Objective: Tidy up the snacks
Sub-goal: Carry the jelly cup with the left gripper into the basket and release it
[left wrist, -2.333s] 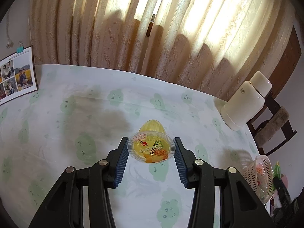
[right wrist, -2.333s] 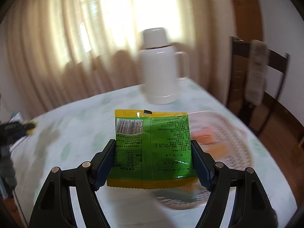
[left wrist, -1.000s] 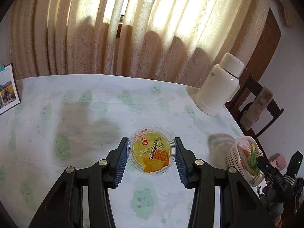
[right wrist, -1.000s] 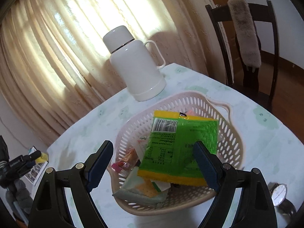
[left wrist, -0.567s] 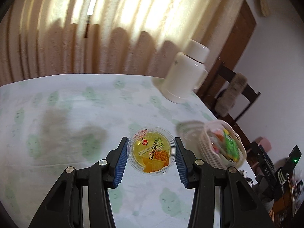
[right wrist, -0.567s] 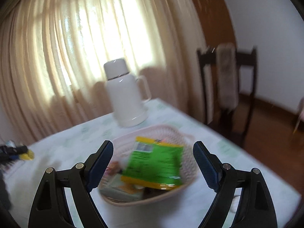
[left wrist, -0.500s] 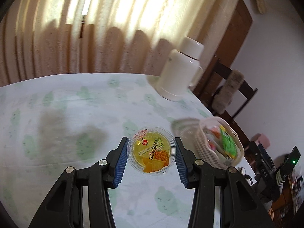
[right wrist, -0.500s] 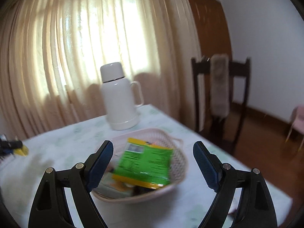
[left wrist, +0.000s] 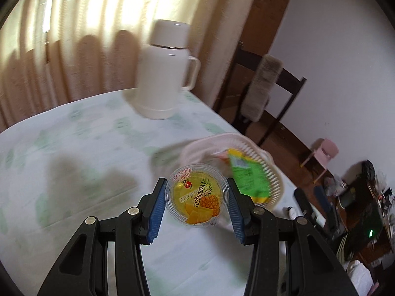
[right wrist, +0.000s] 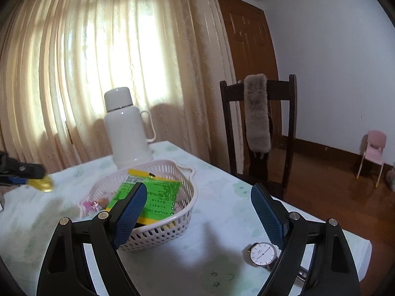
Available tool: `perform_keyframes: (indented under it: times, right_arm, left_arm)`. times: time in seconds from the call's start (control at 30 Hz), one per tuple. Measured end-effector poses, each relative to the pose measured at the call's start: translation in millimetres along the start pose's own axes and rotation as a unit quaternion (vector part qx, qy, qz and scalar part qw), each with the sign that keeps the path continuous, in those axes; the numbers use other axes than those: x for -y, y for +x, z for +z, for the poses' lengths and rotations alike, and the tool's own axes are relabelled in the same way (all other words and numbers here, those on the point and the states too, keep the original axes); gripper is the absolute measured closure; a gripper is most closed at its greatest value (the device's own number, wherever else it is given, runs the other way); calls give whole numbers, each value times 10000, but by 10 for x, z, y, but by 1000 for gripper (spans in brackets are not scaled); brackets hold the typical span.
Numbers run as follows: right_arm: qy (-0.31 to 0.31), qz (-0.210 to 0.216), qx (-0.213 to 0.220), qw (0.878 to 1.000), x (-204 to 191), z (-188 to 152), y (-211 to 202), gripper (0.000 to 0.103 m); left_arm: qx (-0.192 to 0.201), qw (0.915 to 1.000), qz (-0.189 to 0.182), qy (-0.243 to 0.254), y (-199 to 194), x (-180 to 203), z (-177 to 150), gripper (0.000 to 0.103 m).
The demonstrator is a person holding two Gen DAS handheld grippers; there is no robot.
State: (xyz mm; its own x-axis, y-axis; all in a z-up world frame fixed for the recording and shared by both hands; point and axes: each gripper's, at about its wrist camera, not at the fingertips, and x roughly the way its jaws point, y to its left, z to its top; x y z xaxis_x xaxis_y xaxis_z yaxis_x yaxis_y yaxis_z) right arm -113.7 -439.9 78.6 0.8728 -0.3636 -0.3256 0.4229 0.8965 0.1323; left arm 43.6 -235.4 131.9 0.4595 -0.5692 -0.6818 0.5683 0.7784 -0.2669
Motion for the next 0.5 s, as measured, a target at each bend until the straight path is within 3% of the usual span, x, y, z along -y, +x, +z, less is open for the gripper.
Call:
perform_keyframes:
  times: [0.13,0.27,0.43,0.5]
  right_arm:
    - [14,141,100,9998,8,-13,-60,14]
    - [112,249,36,9996,46,-26,-46,13]
    - [268,265,-38,9993,101,-33,-20,13]
    - [266,282,-54,9992,94,-31,-16,13]
  left_arm:
    - [-66,9999,-24,104,276,248,134,58]
    - [-102,9998,-134,-96,450,325,189,30]
    - [-150,9994,63,-316,487,243,176,28]
    - [6,9985,479,-277,421,200,139,28]
